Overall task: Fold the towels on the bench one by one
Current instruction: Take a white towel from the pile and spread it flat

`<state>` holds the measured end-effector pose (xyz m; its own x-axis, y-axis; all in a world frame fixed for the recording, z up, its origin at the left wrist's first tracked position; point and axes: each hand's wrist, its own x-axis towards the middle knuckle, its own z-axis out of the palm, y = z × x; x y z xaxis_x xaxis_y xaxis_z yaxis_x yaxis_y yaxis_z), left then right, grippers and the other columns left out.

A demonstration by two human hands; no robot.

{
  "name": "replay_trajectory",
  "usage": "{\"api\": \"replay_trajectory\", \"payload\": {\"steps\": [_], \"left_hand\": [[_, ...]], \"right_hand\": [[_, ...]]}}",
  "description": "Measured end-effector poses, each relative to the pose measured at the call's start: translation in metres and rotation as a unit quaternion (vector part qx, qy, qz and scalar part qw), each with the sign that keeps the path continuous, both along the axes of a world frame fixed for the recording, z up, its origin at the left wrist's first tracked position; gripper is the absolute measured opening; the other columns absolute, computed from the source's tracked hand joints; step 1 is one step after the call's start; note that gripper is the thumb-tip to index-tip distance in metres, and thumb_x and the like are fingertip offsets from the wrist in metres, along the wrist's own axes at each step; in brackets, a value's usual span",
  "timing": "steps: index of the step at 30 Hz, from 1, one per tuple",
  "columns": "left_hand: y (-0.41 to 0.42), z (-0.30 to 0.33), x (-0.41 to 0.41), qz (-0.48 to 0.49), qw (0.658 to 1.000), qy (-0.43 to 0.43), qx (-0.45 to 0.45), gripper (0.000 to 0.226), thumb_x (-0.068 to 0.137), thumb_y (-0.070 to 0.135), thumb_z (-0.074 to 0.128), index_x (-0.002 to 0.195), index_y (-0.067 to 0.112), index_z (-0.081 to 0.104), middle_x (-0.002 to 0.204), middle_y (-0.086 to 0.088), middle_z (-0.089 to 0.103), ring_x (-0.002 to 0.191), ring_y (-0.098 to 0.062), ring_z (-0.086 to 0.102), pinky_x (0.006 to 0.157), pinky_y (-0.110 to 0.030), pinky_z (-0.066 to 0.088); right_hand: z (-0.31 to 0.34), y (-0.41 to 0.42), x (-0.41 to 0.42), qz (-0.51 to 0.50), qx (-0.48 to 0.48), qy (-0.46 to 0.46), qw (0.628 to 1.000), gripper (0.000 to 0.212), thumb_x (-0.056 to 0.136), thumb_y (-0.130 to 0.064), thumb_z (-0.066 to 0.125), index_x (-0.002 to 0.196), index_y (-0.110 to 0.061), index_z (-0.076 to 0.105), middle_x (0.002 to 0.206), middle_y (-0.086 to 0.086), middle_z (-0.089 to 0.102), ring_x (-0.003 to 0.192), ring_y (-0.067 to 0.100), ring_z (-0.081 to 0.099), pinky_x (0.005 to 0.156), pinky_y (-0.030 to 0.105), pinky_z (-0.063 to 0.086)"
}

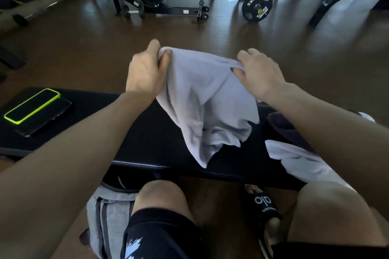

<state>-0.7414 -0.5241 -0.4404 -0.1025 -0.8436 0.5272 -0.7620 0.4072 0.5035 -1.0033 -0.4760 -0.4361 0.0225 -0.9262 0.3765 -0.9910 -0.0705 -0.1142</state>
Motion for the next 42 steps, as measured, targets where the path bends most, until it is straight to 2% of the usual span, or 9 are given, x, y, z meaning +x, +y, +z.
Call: {"api": "replay_trajectory", "payload": {"steps": [9, 13, 16, 19, 24, 27, 32, 35, 42], "left_hand": [[-0.006, 0.069, 0.013, 0.001, 0.950, -0.124, -0.286, 0.030, 0.104, 0.035, 0.047, 0.103, 0.004, 0.049, 0.092, -0.016, 0.057, 0.071, -0.034, 0.049, 0.061, -0.036, 0.033], [0.016, 0.012, 0.029, -0.216, 0.910, -0.303, -0.183, 0.039, 0.089, 0.024, 0.074, 0.105, 0.016, 0.039, 0.088, -0.016, 0.064, 0.066, -0.035, 0.065, 0.052, -0.034, 0.043], [0.048, -0.049, 0.033, -0.302, 0.836, -0.459, -0.011, 0.033, 0.099, 0.047, 0.050, 0.116, 0.019, 0.045, 0.100, -0.006, 0.066, 0.076, -0.032, 0.066, 0.065, -0.037, 0.054], [0.070, -0.089, 0.036, -0.330, 0.798, -0.494, 0.096, 0.036, 0.101, 0.056, 0.042, 0.113, 0.023, 0.051, 0.099, 0.005, 0.061, 0.078, -0.020, 0.064, 0.065, -0.035, 0.051], [0.072, -0.088, 0.037, -0.217, 0.878, -0.335, 0.263, 0.044, 0.101, 0.065, 0.027, 0.079, 0.031, 0.043, 0.072, 0.005, 0.057, 0.065, -0.014, 0.056, 0.070, -0.038, 0.051], [0.057, -0.087, 0.038, -0.096, 0.910, -0.313, 0.254, 0.033, 0.102, 0.056, 0.036, 0.099, 0.028, 0.053, 0.089, 0.001, 0.064, 0.076, -0.018, 0.061, 0.068, -0.037, 0.050], [0.038, -0.100, 0.048, 0.004, 0.907, -0.348, 0.238, 0.042, 0.099, 0.046, 0.046, 0.137, 0.030, 0.045, 0.134, -0.006, 0.048, 0.114, -0.026, 0.054, 0.082, -0.042, 0.054], [0.032, -0.105, 0.050, 0.024, 0.920, -0.240, 0.310, 0.034, 0.103, 0.044, 0.035, 0.128, 0.028, 0.052, 0.131, -0.005, 0.047, 0.105, -0.026, 0.057, 0.083, -0.047, 0.055], [0.028, -0.100, 0.045, 0.076, 0.905, -0.289, 0.303, 0.035, 0.086, 0.048, 0.062, 0.093, 0.016, 0.053, 0.100, 0.001, 0.057, 0.083, -0.022, 0.061, 0.066, -0.036, 0.052]], "right_hand": [[0.031, 0.005, -0.017, 0.082, -0.266, 0.050, 0.959, 0.006, 0.081, -0.005, 0.057, 0.080, -0.003, 0.051, 0.082, 0.019, 0.055, 0.074, 0.036, 0.053, 0.062, 0.035, 0.031], [-0.020, 0.034, -0.013, 0.052, 0.087, 0.122, 0.987, 0.003, 0.082, -0.020, 0.056, 0.080, -0.019, 0.058, 0.089, 0.013, 0.064, 0.082, 0.037, 0.065, 0.064, 0.032, 0.041], [-0.060, 0.058, -0.003, 0.078, 0.391, 0.158, 0.903, 0.014, 0.083, -0.029, 0.057, 0.073, -0.023, 0.052, 0.085, -0.001, 0.060, 0.085, 0.027, 0.062, 0.075, 0.036, 0.056], [-0.075, 0.073, 0.006, 0.109, 0.466, 0.175, 0.860, 0.010, 0.088, -0.028, 0.058, 0.081, -0.021, 0.057, 0.085, -0.002, 0.060, 0.082, 0.022, 0.062, 0.072, 0.034, 0.055], [-0.060, 0.071, 0.023, 0.087, 0.560, 0.141, 0.812, 0.015, 0.087, -0.029, 0.062, 0.086, -0.014, 0.062, 0.083, 0.001, 0.063, 0.074, 0.019, 0.058, 0.066, 0.027, 0.046], [-0.058, 0.069, 0.042, 0.100, 0.604, 0.109, 0.783, 0.030, 0.082, -0.030, 0.064, 0.096, -0.004, 0.072, 0.079, 0.007, 0.066, 0.072, 0.020, 0.058, 0.071, 0.031, 0.048], [-0.082, 0.062, 0.074, 0.169, 0.407, 0.013, 0.898, 0.027, 0.084, -0.036, 0.062, 0.095, -0.012, 0.066, 0.089, 0.005, 0.069, 0.085, 0.028, 0.065, 0.075, 0.038, 0.055], [-0.100, 0.057, 0.096, 0.213, 0.282, -0.077, 0.932, 0.035, 0.093, -0.040, 0.059, 0.125, -0.026, 0.057, 0.114, -0.001, 0.060, 0.107, 0.024, 0.056, 0.089, 0.038, 0.048], [-0.134, 0.056, 0.121, 0.239, 0.263, 0.039, 0.934, 0.062, 0.103, -0.049, 0.036, 0.159, -0.032, 0.017, 0.167, 0.006, 0.009, 0.153, 0.026, 0.008, 0.123, 0.042, 0.010]]}}
